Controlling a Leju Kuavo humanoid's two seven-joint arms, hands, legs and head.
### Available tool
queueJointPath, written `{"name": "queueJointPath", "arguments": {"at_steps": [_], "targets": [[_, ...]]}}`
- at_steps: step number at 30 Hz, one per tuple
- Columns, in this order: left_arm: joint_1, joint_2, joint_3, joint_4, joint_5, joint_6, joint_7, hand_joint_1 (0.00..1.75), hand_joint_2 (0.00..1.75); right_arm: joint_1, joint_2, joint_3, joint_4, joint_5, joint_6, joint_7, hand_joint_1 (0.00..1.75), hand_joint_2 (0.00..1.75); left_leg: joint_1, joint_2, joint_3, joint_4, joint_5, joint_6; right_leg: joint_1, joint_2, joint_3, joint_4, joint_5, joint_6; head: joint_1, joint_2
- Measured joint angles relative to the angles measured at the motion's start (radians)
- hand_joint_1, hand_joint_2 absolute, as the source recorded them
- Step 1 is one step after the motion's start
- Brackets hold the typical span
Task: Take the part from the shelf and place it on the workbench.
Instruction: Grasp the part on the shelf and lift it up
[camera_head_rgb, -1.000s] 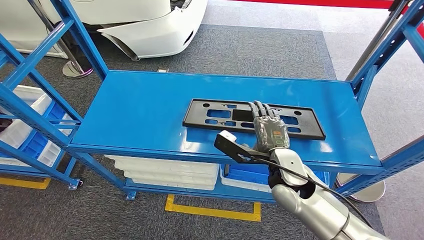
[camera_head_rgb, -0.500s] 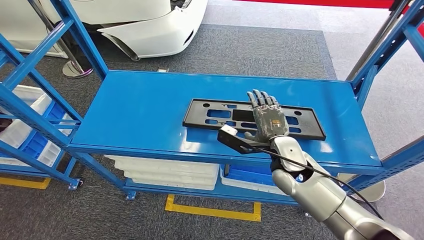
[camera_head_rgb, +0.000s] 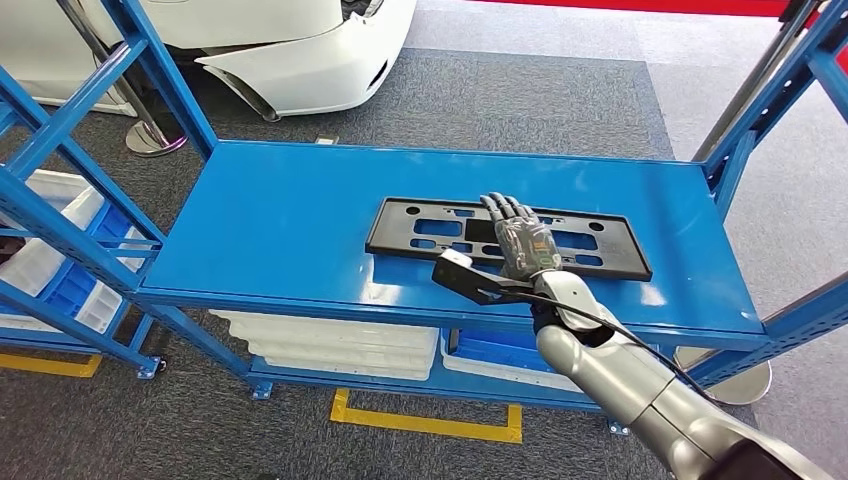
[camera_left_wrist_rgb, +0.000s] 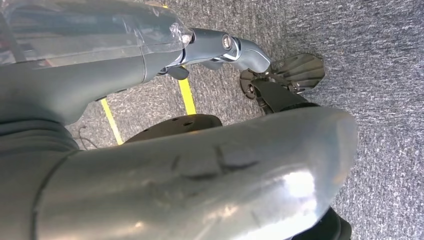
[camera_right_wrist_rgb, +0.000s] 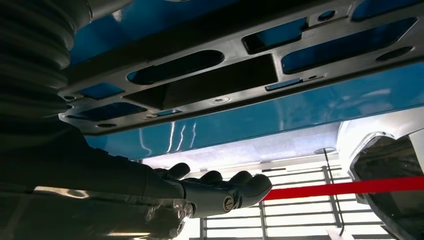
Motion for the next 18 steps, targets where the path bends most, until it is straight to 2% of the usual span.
{"name": "queueJointPath", "arguments": {"at_steps": [18], "targets": [[-0.001, 0.0, -0.02, 0.0, 0.002, -0.002, -0.003, 0.0, 0.0, -0.013, 0.044, 0.03, 0.071, -0.051, -0.02, -0.026, 0.0, 1.75, 0.0, 0.0, 0.0, 0.0, 0.0, 0.0, 0.0, 0.0, 0.0, 0.0, 0.0, 0.0, 0.001, 0.0]]}}
